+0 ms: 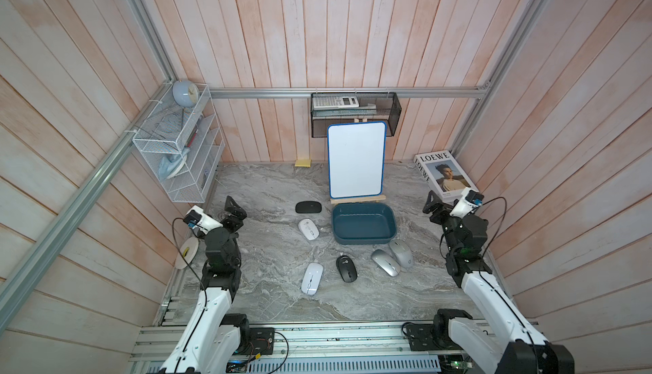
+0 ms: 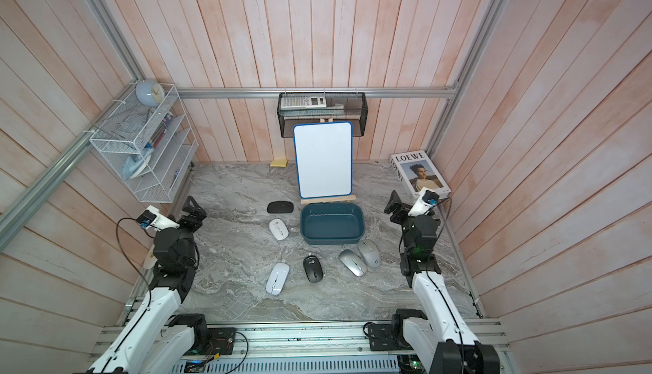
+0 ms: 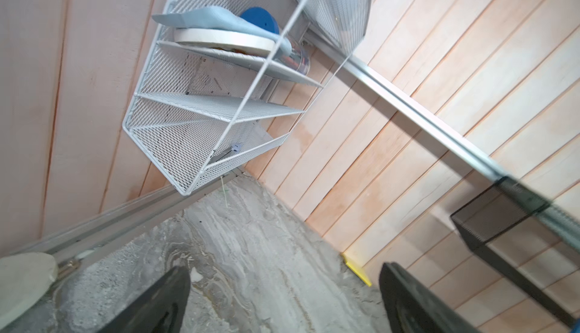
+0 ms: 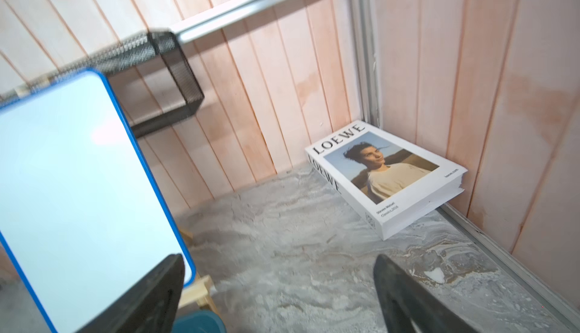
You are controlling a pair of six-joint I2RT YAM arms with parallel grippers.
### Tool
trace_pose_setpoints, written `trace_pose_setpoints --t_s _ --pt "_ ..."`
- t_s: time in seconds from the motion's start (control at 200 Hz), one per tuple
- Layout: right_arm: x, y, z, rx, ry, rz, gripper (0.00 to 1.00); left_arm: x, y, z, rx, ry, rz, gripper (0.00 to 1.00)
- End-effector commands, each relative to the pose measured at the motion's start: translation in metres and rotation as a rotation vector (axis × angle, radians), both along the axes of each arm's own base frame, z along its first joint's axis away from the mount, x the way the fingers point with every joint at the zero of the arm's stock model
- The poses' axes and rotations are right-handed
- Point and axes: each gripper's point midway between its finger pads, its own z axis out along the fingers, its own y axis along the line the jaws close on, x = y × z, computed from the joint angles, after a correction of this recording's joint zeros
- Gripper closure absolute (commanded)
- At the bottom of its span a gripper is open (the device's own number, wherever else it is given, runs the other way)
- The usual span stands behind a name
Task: Put the mouse in the storage box
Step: Pick up the mouse from the center of the board.
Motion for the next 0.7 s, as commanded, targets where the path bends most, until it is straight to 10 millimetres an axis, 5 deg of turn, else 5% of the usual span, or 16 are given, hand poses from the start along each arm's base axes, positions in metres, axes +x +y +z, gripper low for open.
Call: trace_pose_setpoints --t_s 0.0,0.165,0.295,0.505,0.695 --pt "-0.022 0.041 -0.039 0.165 0.214 0.201 0.03 -0.001 -0.065 -0.055 -0.249 0.24 -0.354 0.0" --pt "-0.078 0.113 -0.053 0.025 0.425 0.449 0.06 -0.034 -0.139 -0.071 -0.201 0.464 -0.667 0.0" --pt "-0.118 0.138 -0.064 -0.058 0.535 0.519 0.08 -0.07 -0.172 -0.097 -0.141 0.699 -0.744 0.08" --pt "-0.16 0.174 -0.093 -0.234 0.725 0.58 0.03 -0.124 -0.209 -0.124 0.053 0.896 -0.83 0.07" --pt "-0.167 0.194 -0.108 -0.301 0.768 0.573 0.02 -0.15 -0.217 -0.14 0.144 0.973 -0.845 0.05"
